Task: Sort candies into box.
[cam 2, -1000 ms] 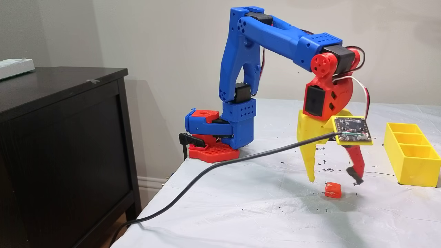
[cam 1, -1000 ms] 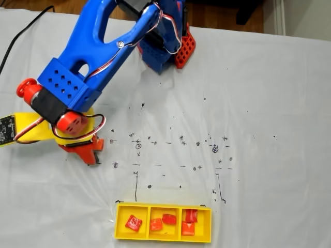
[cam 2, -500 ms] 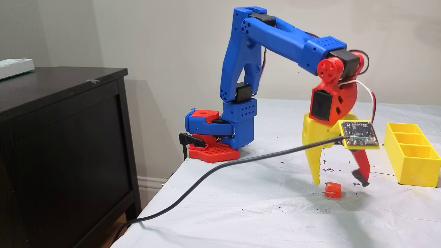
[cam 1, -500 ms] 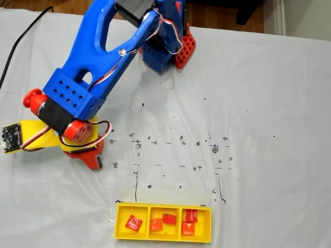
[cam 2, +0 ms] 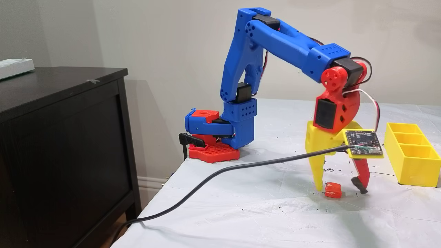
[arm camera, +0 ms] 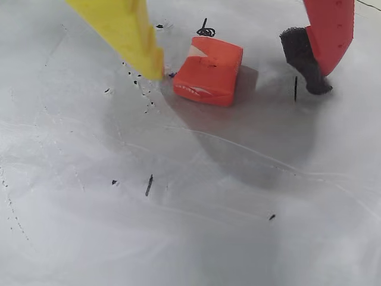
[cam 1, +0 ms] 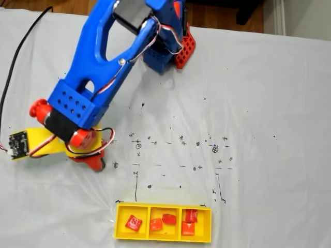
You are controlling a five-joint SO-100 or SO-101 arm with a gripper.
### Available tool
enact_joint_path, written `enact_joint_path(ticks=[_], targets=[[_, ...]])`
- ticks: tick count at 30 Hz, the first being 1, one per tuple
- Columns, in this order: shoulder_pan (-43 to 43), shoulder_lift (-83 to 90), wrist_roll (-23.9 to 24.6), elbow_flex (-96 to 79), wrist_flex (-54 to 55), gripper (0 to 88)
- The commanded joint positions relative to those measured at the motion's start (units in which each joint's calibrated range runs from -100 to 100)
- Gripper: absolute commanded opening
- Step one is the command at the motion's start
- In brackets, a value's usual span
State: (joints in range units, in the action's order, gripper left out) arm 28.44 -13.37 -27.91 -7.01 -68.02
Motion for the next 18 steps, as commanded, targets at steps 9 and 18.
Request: enact_joint_path(ticks=[9,18], targets=[[0.72,-1.14,0.1,1.32,-0.71,8.2],[0.9,0.56,0.05,1.6,0.27,0.2]])
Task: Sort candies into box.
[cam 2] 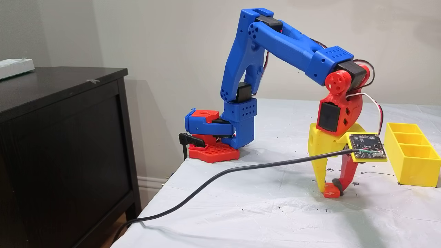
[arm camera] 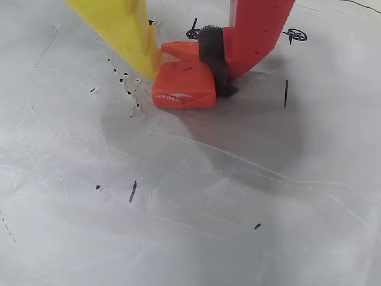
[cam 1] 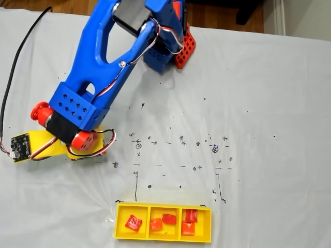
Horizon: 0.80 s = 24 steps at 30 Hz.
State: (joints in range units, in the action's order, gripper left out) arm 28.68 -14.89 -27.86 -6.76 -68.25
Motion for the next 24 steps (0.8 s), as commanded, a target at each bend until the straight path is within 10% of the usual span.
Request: enact_joint_path(ticks=[1,24], targets=[[0.49,2.51,0.1,1.52,0.51,0.2],[-13.64,19.47,12.55,11.81,-0.23,0.2]])
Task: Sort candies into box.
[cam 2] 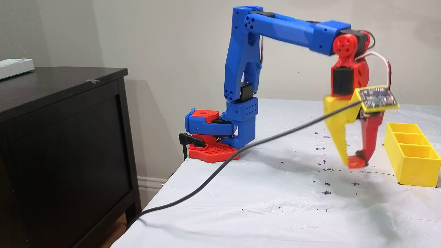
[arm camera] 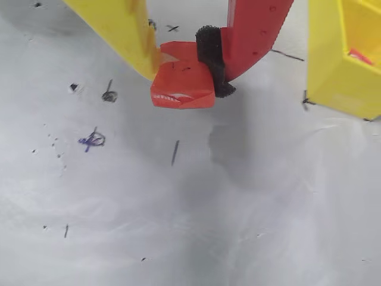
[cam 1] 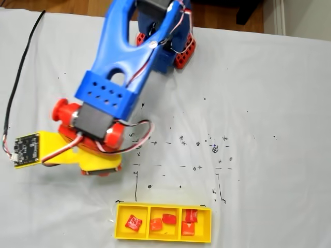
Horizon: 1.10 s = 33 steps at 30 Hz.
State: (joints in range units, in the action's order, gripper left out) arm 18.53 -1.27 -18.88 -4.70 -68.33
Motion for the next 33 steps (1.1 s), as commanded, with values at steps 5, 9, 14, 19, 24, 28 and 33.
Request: enact_joint_path(ticks=[5,9,14,19,24,28,33], targets=[[-7.3,2.71,7.52,12.94,1.08,0.2],[-9.57,1.52,9.67,14.13,3.37,0.2],[-10.92,-2.55,10.5,18.31,2.23,0.2],[-11.65,-11.11,11.77,29.24,-1.21,0.2],[-12.19,-16.63,12.5,39.07,-5.47,0.2],[-12.55,-21.8,12.55,47.26,-10.46,0.2],[-12.55,-25.45,12.36,53.18,-14.15,0.2]])
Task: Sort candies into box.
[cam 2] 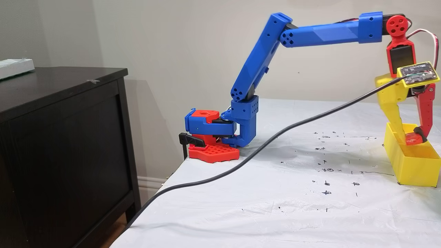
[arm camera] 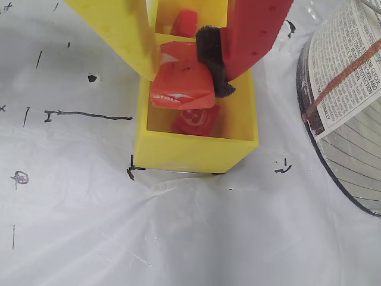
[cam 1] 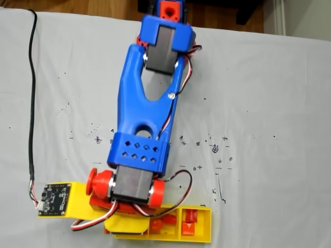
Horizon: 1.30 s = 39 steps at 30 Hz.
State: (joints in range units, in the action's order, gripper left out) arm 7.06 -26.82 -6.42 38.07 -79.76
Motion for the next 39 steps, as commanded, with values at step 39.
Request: enact_joint_path(ticks=[39], targets=[[-0.45,-0.92,-1.95,13.78,-8.53,2.4]])
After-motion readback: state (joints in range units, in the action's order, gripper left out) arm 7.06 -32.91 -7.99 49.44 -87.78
